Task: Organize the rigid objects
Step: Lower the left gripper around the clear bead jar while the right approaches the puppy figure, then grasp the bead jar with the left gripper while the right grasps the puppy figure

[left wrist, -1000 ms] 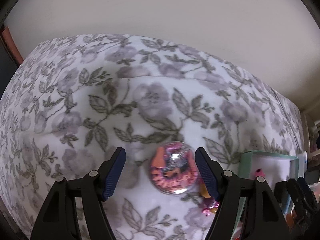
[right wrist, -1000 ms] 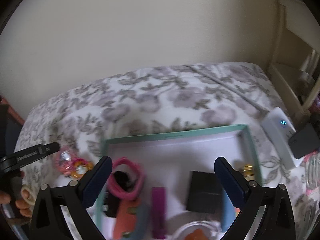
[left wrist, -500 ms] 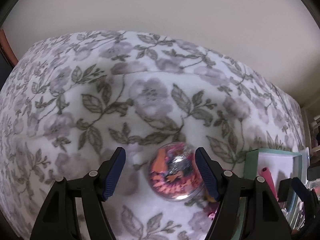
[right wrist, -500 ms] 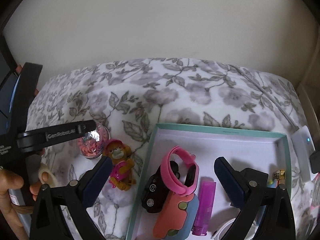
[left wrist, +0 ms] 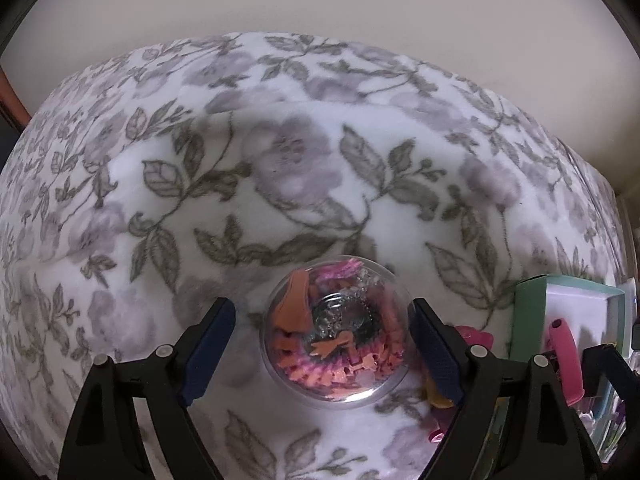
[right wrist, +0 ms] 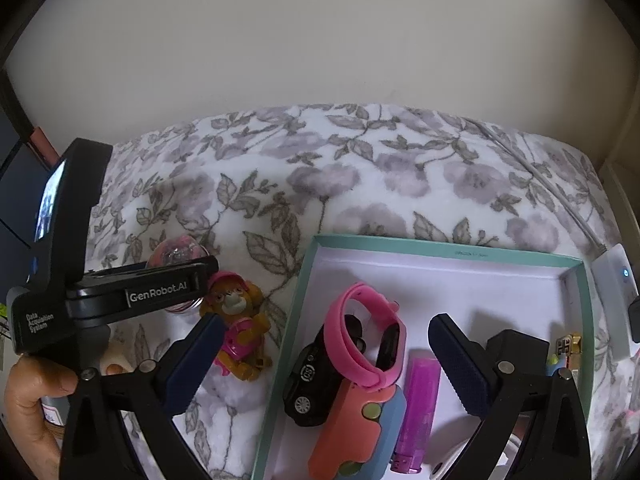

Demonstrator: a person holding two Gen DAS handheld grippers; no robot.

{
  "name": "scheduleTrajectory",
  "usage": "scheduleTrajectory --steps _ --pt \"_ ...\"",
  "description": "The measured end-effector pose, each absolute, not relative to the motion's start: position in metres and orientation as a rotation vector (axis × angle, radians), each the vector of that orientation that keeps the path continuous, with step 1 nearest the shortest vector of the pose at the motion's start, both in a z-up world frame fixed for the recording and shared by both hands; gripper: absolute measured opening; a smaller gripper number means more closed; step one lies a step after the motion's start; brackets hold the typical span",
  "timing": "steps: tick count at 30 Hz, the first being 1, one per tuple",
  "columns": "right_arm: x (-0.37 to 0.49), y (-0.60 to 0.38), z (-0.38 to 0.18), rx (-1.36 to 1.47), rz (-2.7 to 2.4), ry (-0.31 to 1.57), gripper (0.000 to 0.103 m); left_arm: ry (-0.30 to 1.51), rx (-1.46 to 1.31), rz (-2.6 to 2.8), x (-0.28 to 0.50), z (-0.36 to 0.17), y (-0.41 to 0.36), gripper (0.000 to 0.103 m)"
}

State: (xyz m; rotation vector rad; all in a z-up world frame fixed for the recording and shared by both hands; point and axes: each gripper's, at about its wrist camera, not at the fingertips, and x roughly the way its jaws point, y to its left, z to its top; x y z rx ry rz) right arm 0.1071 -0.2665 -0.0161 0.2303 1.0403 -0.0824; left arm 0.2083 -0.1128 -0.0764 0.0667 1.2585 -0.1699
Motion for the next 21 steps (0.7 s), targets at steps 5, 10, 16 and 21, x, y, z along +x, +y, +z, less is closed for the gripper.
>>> scheduleTrajectory --steps 5,10,16,21 --pt "0.11 -0.258 -0.015 0.218 -0.056 1.019 0.103 1.276 0.059 -0.154 0.211 -0.074 -0.105 0.077" --pt "0.115 -0.233 -0.014 0.116 -0.026 1.004 0.103 1.291 0.048 -0.127 0.215 -0.072 -0.087 0.075" --pt "0.123 -0.201 -0.018 0.032 0.041 1.003 0.103 1.307 0.029 -0.072 0.224 -0.07 -0.056 0.075" --pt "0.13 -0.187 -0.028 0.033 0.091 1.029 0.103 1.323 -0.016 -0.042 0.23 -0.069 -0.025 0.075"
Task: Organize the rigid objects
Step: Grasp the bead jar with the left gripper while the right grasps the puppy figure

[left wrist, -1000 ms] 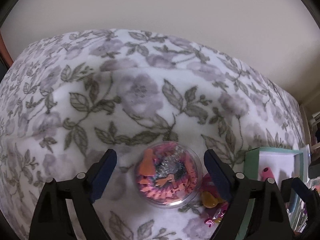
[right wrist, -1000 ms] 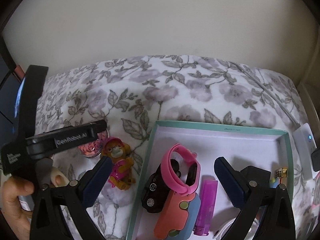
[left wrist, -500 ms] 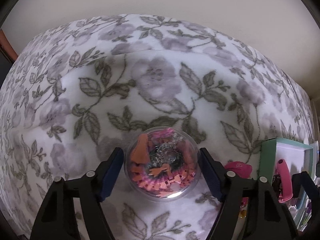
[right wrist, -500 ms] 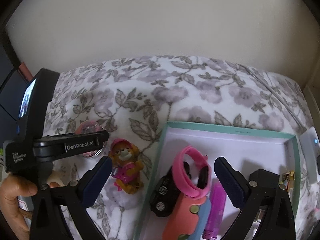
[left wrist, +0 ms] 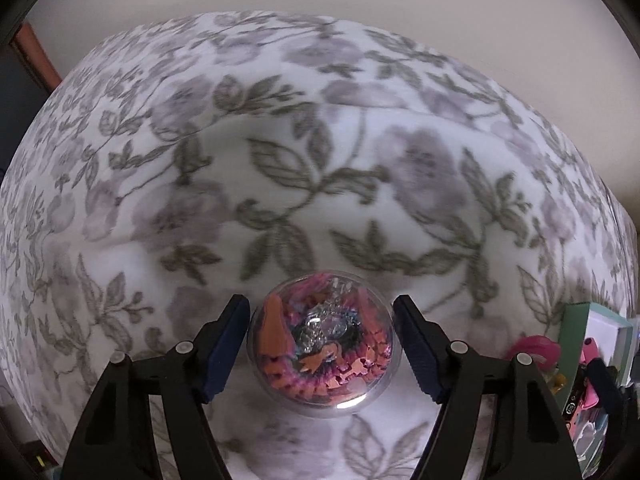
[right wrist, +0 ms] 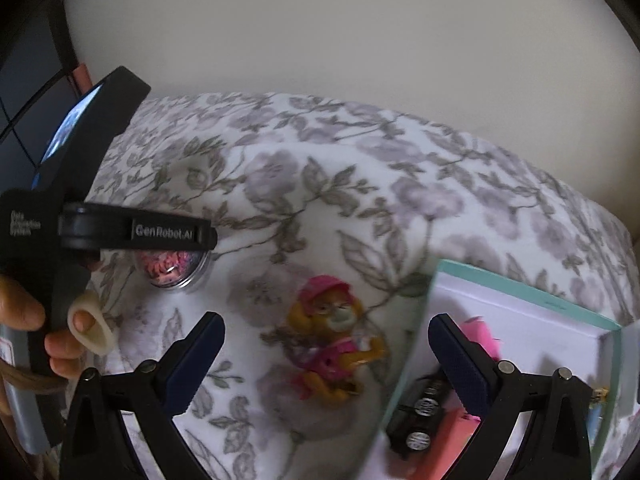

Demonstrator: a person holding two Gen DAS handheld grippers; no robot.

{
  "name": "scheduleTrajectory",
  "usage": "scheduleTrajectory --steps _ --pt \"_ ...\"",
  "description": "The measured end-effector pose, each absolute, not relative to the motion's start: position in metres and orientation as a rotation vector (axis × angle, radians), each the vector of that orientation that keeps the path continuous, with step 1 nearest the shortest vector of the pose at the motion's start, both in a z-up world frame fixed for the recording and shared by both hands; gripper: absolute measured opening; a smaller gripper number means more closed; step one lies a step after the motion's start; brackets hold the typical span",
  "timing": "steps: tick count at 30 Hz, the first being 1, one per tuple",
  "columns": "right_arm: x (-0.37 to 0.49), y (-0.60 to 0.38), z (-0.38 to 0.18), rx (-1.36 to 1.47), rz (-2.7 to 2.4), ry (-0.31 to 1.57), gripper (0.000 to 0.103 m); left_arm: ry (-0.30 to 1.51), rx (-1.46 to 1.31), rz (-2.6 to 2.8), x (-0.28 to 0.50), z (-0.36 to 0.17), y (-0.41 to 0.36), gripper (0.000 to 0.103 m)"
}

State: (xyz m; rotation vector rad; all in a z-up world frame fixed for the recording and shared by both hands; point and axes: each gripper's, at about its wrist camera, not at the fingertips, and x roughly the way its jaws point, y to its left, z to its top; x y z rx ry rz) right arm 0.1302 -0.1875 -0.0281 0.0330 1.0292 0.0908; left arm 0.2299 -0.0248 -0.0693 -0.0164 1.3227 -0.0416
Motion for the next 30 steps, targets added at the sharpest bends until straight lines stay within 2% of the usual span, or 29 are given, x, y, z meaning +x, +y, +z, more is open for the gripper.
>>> scheduleTrajectory --steps 9,30 --pt "0.139 -0.179 -0.052 0.034 0.108 1.093 0.103 1.342 -0.023 -0.033 0.238 -0.074 -0.011 0.075" --pt "0.144 -0.168 -0.064 0.077 0.129 1.131 0.103 1.343 0.003 -0.023 0.239 -0.08 -0.024 0.075"
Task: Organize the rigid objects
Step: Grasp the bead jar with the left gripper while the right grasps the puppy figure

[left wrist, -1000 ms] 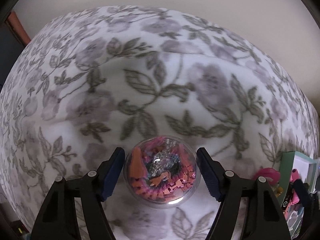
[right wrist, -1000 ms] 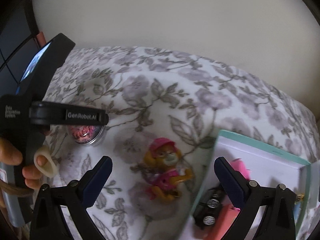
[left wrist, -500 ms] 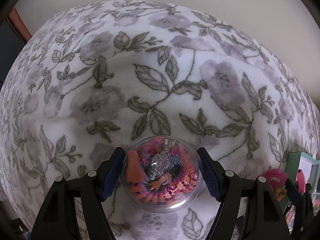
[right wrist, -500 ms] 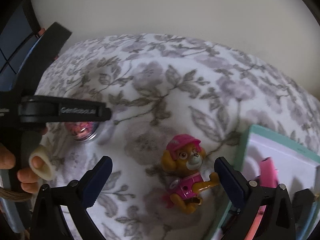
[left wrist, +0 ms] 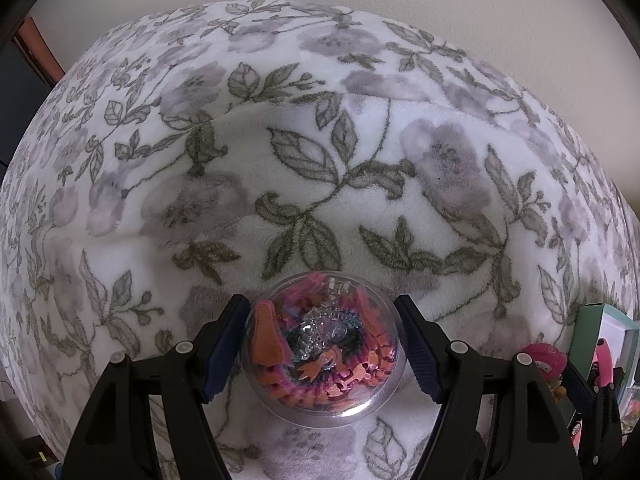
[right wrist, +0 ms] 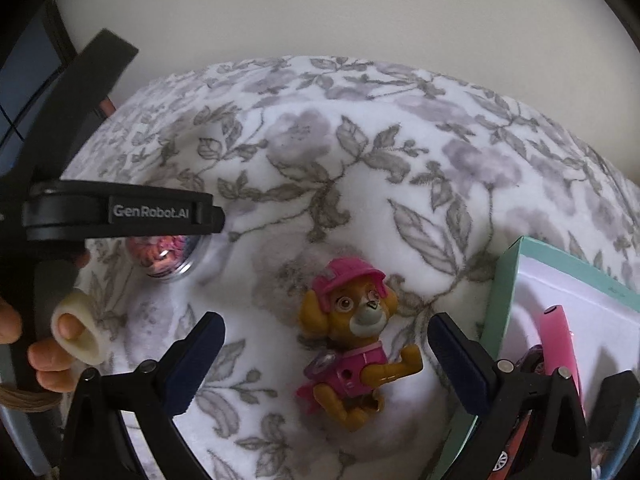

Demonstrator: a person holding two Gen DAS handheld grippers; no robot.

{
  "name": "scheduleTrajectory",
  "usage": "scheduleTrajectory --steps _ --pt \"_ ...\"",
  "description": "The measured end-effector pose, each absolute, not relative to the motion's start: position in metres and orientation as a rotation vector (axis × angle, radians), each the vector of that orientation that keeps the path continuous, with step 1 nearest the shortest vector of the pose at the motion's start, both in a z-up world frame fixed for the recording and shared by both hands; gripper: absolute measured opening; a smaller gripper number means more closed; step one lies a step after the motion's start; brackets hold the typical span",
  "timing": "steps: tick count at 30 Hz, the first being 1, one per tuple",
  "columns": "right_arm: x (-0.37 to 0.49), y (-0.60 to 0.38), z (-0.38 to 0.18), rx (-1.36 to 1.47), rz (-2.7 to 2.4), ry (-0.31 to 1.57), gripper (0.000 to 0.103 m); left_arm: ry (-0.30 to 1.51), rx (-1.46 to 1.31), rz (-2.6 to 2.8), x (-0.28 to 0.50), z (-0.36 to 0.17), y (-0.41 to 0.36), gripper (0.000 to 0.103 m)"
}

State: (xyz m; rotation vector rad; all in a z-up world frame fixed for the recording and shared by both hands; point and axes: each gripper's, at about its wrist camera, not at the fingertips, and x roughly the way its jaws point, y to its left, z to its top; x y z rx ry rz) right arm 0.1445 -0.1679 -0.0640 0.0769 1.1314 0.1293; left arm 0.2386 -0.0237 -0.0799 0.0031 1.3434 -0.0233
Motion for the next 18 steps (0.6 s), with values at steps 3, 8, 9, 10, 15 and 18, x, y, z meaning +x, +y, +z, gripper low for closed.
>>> scheduleTrajectory --steps 3,8,9,10,15,18 --pt "0.145 -0.163 -0.067 0.036 0.107 1.141 0.103 1.343 0.006 -0.022 0.238 -0.08 -0.025 0.075" --pt "0.148 -0.152 -0.074 -0.046 0.043 1.161 0.103 1.343 0.008 -0.023 0.238 -0.08 -0.024 0.075" --pt "0.148 -0.151 -0.075 -0.058 0.036 1.164 0.103 1.343 0.009 -0.024 0.238 -0.08 -0.025 0.075" --pt "0.148 -0.15 -0.076 -0.061 0.035 1.166 0.103 1.343 0.01 -0.025 0.238 -0.08 -0.025 0.075" --pt "0.147 -0.156 -0.075 -0.014 0.061 1.163 0.09 1.338 0.021 -0.029 0.237 -0.079 -0.026 0.073" --pt "0.146 -0.16 -0.072 -0.002 0.048 1.159 0.079 1.336 0.027 -0.031 0.237 -0.078 -0.026 0.073"
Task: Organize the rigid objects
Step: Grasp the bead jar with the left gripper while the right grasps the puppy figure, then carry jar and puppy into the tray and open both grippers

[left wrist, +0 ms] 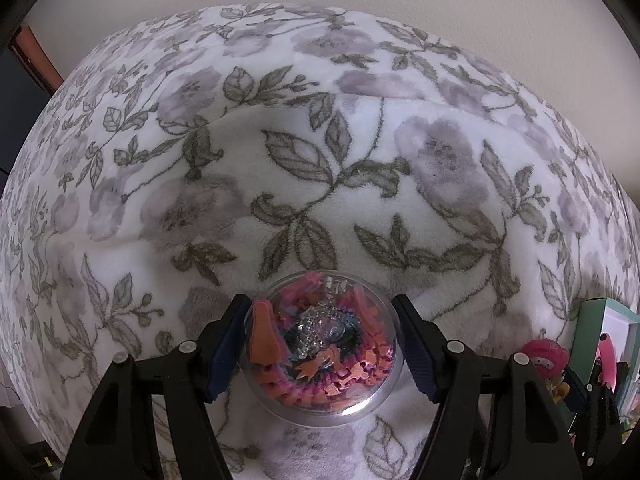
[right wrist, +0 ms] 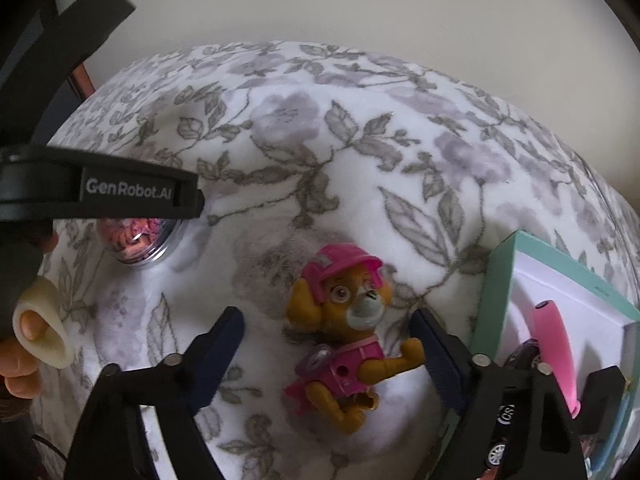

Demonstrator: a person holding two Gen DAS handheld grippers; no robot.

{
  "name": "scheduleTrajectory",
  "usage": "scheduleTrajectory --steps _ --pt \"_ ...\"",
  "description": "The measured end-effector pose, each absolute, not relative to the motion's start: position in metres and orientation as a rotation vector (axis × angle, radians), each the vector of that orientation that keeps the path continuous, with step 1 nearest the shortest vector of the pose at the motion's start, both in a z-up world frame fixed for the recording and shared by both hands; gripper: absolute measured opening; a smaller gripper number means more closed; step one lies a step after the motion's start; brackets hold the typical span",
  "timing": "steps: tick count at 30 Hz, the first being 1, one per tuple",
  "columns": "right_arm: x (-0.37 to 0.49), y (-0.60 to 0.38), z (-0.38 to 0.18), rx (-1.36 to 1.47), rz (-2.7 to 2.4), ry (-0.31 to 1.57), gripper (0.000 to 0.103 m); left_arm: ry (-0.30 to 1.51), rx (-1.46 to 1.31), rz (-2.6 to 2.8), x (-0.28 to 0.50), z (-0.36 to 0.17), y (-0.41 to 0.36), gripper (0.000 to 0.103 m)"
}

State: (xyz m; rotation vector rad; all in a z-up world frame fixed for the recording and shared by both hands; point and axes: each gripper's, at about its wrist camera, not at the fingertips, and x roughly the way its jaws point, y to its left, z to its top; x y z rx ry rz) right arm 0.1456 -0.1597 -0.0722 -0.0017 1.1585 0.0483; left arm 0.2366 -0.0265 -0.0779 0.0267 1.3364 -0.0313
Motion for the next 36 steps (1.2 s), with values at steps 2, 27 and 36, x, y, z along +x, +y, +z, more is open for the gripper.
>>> scheduleTrajectory --steps 2,27,36 --pt "0.145 -0.166 -0.07 0.013 0.038 1.154 0.069 1.337 0.025 -0.031 0.237 -0.078 -0.026 0.073" --pt "0.132 -0.192 -0.029 0.177 0.056 1.104 0.052 1.304 -0.014 -0.125 0.228 -0.042 -0.048 0.072" --pt "0.117 -0.199 0.007 0.214 0.028 1.086 0.052 1.279 -0.054 -0.129 0.208 -0.013 -0.037 0.072"
